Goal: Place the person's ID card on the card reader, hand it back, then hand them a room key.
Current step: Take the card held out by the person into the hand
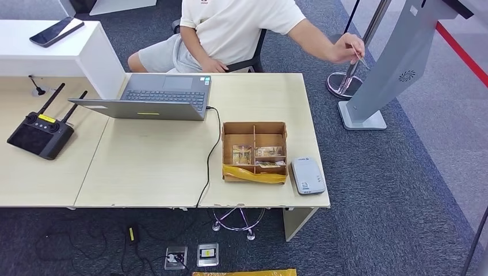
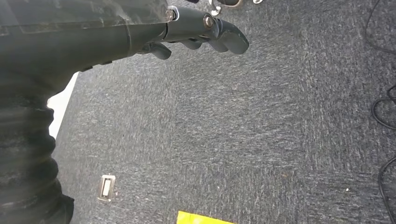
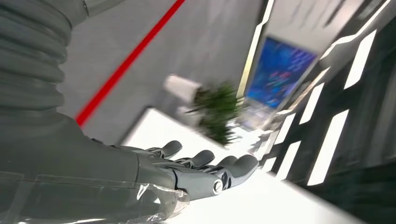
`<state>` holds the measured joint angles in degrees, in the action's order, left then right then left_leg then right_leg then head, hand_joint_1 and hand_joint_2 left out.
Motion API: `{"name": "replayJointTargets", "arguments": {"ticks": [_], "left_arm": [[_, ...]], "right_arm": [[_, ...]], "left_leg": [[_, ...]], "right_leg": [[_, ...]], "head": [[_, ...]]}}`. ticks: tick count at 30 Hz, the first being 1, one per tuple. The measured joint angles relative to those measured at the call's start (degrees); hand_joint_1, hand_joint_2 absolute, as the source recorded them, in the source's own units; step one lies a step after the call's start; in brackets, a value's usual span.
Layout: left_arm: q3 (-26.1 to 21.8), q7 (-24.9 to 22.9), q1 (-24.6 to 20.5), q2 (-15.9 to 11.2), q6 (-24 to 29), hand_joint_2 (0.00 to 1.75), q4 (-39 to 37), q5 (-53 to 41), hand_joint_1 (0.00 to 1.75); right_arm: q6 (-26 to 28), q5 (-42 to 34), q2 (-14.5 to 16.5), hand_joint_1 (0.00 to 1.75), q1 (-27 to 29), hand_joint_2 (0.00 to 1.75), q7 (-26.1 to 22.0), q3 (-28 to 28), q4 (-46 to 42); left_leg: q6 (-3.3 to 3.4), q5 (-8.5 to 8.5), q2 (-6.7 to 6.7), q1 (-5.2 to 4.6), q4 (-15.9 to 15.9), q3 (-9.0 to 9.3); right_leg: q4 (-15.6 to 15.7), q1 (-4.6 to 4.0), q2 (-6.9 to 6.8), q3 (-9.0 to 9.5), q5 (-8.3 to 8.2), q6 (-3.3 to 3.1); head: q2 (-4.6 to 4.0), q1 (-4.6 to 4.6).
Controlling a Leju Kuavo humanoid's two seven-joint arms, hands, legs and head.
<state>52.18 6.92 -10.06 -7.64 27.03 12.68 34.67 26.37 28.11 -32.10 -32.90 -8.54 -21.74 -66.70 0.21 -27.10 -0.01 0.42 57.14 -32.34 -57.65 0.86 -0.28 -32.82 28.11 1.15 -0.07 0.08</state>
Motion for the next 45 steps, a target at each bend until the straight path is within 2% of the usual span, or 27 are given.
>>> {"name": "replayJointTargets", "arguments": {"ticks": [5, 9, 15, 20, 29, 45], "left_arm": [[0.6, 0.0, 0.0, 0.4, 0.1, 1.75, 0.0, -0.2, 0.0], [0.9, 0.2, 0.1, 0.6, 0.0, 1.75, 0.0, -0.4, 0.0], [1.0, 0.8, 0.1, 0.6, -0.6, 1.75, 0.0, -0.9, 0.0], [1.6, 1.0, 0.1, 0.5, -1.2, 1.75, 0.0, -1.4, 0.0], [2.3, 1.3, 0.1, -0.1, -1.7, 1.75, 0.0, -1.1, 0.0], [2.4, 1.3, 0.1, -0.3, -1.9, 1.75, 0.0, -0.3, 0.0]], "right_arm": [[-7.9, 11.1, 2.0, 0.0, -4.3, 1.75, -0.2, 14.0, -12.0], [-12.6, 14.3, 4.4, 0.0, -10.2, 1.75, -0.8, 23.0, -17.3], [-16.8, 14.3, 7.6, 0.0, -18.9, 1.75, -2.4, 32.7, -17.3], [-18.6, 16.4, 9.4, 0.0, -24.6, 1.75, -3.9, 39.5, -12.4], [-16.6, 16.4, 13.5, 0.0, -29.8, 1.75, -7.2, 47.0, 0.3], [-14.8, 17.8, 18.8, 0.0, -31.5, 1.75, -8.4, 52.7, 12.2]], "left_leg": [[-0.03, 0.17, -0.37, 0.0, 0.0, -0.03], [-0.06, 0.23, -0.65, 0.01, 0.0, -0.14], [-0.06, 0.22, -0.65, 0.0, 0.0, -0.16], [-0.06, 0.22, -0.65, 0.0, 0.0, -0.16], [-0.07, 0.22, -0.64, 0.04, 0.0, -0.14], [-0.07, 0.22, -0.63, 0.04, 0.0, -0.14]], "right_leg": [[-0.1, -0.01, -0.38, -0.05, 0.0, 0.0], [-0.1, -0.02, -0.63, -0.1, 0.01, -0.01], [-0.1, -0.02, -0.63, -0.13, 0.02, -0.02], [-0.1, -0.01, -0.63, -0.13, 0.02, -0.02], [-0.1, -0.05, -0.61, -0.15, 0.02, -0.03], [-0.1, -0.06, -0.6, -0.17, 0.02, -0.03]], "head": [[0.0, -0.01], [0.0, 0.01], [0.0, 0.02], [0.0, 0.03], [0.0, 0.02], [0.0, 0.03]]}}
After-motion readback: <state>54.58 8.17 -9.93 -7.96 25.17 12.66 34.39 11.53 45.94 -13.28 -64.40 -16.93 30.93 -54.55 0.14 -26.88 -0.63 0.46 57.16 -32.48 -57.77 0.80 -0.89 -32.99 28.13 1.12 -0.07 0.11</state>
